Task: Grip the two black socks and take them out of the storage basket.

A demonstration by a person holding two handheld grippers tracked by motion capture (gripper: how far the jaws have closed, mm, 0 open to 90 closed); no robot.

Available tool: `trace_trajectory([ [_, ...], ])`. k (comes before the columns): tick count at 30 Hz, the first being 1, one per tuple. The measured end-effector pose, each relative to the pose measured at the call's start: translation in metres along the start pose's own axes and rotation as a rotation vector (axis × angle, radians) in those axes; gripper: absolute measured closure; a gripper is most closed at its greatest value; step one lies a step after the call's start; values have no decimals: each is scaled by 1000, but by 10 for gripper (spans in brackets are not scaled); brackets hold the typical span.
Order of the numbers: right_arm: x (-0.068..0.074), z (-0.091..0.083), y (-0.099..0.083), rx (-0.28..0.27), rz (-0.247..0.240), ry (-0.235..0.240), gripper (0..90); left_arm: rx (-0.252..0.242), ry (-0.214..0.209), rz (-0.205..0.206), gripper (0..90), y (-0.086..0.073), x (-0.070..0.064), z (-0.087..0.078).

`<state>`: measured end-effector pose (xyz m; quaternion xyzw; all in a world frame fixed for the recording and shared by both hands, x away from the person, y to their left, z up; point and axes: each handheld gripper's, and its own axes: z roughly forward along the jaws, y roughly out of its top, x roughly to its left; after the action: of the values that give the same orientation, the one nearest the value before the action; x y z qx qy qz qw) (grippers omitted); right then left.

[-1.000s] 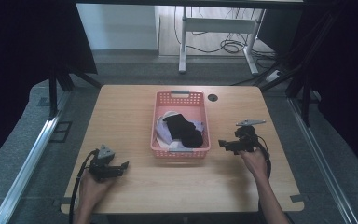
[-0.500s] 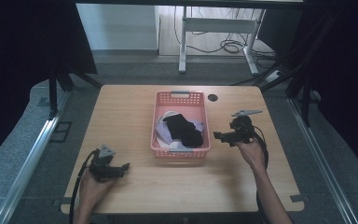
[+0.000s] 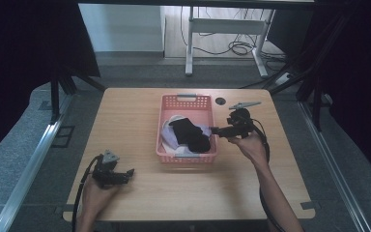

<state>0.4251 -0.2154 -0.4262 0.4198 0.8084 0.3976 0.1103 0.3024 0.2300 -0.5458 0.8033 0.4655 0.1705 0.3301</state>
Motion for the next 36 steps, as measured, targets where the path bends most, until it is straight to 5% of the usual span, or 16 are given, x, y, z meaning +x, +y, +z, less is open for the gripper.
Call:
trace_trajectory([
  [14,31,41,30,49,-41,29,214,1,0,5,136,0,0,0],
  [22,47,72,43,76,-73,84,283,5,0,9,136,0,1,0],
  [30,55,101,50,105,-36,129,318,0,1,5,137,0,0,0],
  [36,57,125,50,141,-33,88,321,1,0,5,136,0,0,0],
])
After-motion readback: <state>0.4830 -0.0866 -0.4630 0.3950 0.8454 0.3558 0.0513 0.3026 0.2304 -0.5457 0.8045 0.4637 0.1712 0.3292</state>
